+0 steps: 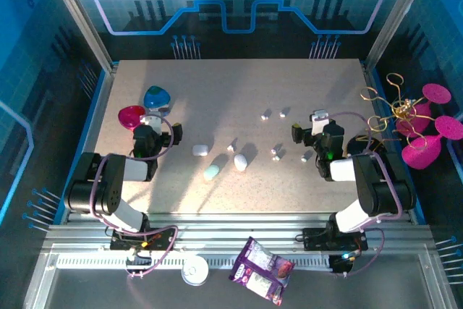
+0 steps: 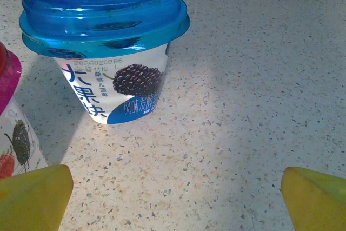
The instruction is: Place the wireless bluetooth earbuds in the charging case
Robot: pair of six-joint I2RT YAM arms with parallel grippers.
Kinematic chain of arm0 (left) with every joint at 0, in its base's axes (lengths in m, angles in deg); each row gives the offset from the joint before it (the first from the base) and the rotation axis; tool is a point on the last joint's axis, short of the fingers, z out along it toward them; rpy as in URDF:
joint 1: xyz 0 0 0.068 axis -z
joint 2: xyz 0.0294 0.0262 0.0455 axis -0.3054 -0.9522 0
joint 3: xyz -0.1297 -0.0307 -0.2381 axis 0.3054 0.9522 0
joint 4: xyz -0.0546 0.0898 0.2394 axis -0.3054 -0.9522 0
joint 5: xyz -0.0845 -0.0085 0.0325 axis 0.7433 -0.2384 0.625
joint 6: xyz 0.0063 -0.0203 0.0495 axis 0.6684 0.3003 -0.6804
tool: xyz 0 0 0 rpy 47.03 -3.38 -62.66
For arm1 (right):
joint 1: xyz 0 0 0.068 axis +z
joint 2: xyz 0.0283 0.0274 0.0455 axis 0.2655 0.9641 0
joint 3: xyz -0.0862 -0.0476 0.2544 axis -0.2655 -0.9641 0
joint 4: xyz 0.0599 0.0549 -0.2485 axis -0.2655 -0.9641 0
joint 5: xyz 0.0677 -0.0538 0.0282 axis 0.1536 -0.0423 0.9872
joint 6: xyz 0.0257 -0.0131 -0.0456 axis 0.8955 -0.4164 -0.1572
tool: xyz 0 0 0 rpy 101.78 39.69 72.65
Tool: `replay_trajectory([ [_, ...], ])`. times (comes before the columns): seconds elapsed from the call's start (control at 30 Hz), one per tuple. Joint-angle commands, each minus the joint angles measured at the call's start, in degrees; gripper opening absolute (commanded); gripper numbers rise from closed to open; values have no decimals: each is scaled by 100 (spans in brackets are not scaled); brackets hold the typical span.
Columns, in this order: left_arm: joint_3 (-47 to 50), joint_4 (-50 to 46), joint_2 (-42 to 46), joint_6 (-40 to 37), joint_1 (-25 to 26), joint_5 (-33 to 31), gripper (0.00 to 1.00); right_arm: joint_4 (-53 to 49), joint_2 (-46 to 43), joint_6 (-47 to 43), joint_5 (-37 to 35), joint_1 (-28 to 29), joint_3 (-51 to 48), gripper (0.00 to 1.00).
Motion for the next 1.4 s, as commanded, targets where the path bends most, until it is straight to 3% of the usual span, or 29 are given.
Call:
replay_trajectory([
  [0.0,-98,161,15,-19,-3,88,99,26,-20,-25,1,-36,104,100],
  [0.7,-71,191,30,-28,-3,75,99,76,-28,-45,-20,-28,73,100],
  [0.83,-7,-88,542,-130,130,-149,99,-63,-352,-96,-73,29,30,100],
  [1.03,-170,-1644,2063,-308,436,-389,99,-1293,-1363,-352,-286,333,261,100],
  [1.2,-554,-3233,3208,-68,989,-338,99,-3158,-2139,378,-257,666,910,100],
  [1.37,-1205,-5010,3912,77,1568,-31,99,-4207,-2655,502,-773,1746,1179,100],
])
